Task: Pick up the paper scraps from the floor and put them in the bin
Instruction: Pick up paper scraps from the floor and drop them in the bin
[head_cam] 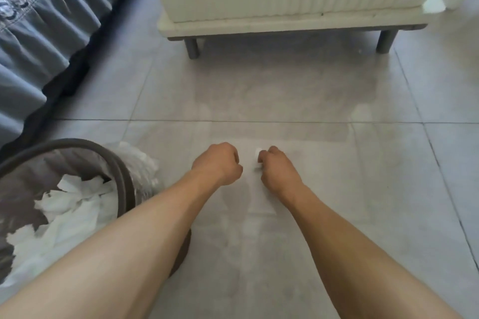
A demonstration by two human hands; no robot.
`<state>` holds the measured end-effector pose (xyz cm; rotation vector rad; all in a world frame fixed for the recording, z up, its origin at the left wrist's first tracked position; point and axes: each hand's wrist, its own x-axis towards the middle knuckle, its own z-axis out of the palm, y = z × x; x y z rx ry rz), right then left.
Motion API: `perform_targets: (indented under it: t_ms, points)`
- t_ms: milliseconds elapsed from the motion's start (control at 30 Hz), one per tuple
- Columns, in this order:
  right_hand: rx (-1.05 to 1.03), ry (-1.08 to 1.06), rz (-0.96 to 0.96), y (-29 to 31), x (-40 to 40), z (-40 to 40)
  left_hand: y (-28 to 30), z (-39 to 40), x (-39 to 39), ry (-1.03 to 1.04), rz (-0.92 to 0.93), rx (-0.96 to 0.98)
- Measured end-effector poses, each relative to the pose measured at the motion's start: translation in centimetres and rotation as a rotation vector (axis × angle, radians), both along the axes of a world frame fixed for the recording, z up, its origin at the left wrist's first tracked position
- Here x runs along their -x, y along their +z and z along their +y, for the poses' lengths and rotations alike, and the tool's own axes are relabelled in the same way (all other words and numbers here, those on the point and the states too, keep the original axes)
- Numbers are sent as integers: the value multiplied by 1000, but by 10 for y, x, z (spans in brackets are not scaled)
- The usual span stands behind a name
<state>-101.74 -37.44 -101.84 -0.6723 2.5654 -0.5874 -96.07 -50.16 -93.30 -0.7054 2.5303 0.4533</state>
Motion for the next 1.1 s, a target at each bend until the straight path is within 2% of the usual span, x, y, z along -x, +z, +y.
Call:
perform_targets:
  t_ms: [100,267,400,567,700,833,1100]
  points:
    - [253,-203,-192,6,-10,7,0,6,-6,16,11,6]
    - [616,-380,-308,46,-36,15,16,16,-30,-68,71,96]
    - [774,-349,-265,94,-68,13,39,25,-75,-13,262,62]
    - [891,-267,-111,159,-121,9,70,32,-140,3,498,-53]
    - [875,-175,-27,199,-176,2,96,35,-197,87,670,-184]
    - [781,-95,66,223,-218,-10,116,33,-253,176,705,-270]
    - [568,72,116,258,-266,-47,152,1,-337,431,808,-420]
